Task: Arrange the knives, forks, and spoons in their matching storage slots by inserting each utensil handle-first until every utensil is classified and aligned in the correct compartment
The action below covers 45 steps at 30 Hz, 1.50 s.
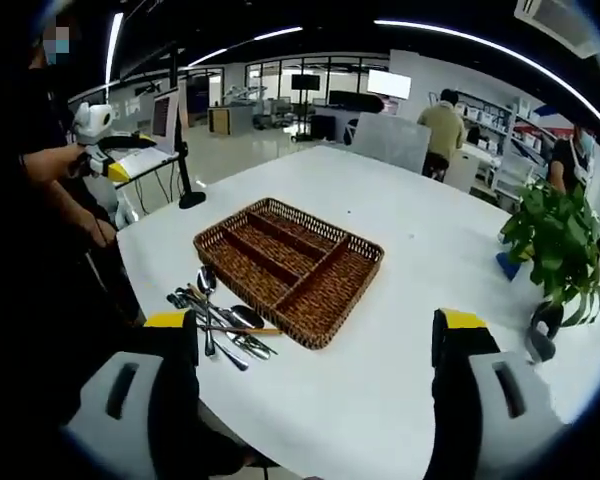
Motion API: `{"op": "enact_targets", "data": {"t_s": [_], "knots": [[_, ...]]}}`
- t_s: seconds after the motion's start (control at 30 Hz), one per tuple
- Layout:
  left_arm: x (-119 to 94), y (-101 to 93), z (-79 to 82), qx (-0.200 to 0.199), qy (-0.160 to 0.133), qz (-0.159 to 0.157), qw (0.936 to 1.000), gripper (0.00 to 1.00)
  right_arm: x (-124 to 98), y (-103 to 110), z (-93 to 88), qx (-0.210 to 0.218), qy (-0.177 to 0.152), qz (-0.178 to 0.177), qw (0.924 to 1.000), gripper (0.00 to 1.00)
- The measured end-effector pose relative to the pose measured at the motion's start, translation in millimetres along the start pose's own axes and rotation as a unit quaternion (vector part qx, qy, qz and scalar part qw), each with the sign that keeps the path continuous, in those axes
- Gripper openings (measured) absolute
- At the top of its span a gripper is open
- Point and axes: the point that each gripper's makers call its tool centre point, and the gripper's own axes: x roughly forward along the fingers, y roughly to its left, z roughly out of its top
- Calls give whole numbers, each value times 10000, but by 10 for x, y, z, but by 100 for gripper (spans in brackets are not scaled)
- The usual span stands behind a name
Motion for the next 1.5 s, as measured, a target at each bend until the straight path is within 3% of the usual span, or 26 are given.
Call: {"op": "enact_targets", "data": {"t_s": [0.63, 0.93, 1.1, 1.3, 1.43, 1.5], "knots": [[51, -80, -24, -23, 21, -68, 10000, 99, 67, -45, 66, -140, 53, 105, 9998, 100], [42, -124, -27, 42, -5, -67, 10000, 99, 88, 28, 116, -212, 73, 255, 9994, 100], [92, -119, -117, 80, -11, -65, 9999, 99, 129, 208, 82, -264, 225, 369, 9987, 100], [144, -119, -192, -50, -89, -154, 9998, 99, 124, 320, 186, -552, 362, 208, 9976, 99], [132, -102, -220, -280, -59, -88, 9996, 99, 154, 311, 206, -682, 431, 290, 9963, 97], [115, -131, -180, -237, -155, -215, 9994, 99, 190, 305, 214, -859, 371, 384, 9949, 97]]}}
